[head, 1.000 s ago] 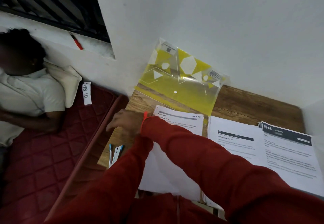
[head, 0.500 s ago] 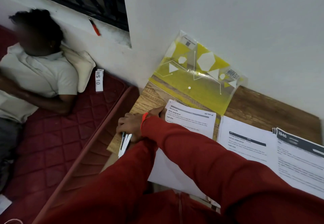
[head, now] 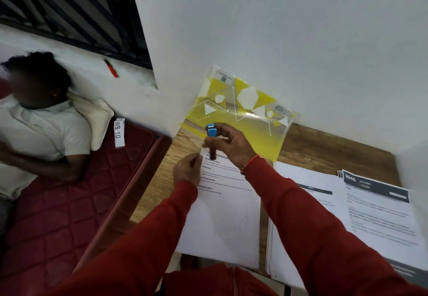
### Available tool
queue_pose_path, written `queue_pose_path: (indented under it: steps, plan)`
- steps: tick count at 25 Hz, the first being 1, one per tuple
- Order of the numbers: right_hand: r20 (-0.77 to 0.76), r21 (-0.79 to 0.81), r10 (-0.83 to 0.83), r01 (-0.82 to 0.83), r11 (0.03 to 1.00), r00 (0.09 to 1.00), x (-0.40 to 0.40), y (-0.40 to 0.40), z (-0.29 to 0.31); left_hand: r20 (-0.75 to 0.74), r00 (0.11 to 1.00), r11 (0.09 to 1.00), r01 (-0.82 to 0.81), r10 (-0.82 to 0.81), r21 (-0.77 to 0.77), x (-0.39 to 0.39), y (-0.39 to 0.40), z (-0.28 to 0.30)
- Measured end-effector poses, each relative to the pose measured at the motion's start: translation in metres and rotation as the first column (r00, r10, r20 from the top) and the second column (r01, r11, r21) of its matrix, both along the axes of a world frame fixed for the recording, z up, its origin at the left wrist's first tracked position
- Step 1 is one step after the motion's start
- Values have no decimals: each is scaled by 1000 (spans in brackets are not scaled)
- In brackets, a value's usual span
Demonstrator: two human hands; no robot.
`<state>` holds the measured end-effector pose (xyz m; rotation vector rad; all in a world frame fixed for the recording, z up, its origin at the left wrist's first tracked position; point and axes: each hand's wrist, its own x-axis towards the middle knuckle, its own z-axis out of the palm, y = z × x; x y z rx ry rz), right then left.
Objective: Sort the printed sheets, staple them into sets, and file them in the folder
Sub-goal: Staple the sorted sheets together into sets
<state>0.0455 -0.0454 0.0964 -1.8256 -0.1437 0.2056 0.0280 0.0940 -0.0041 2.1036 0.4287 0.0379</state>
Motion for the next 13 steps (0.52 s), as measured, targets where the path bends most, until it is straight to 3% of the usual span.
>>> queue_pose_path:
  steps: [2,5,7,13]
  plan:
    - [56,-285,20,-3,958,998,4,-28,1,77,997,998,9,-4,-65,-2,2,4]
    - [55,-674,199,-110,731,979,17,-64,2,124,992,998,12,-4,-61,-8,1,15]
    - [33,-752,250,-141,645,968,20,-60,13,144,989,997,38,-28,-71,-13,-4,22]
    - [6,-824,381,-211,525,925,26,-54,24,200,976,991,101,-82,-87,-21,-14,34]
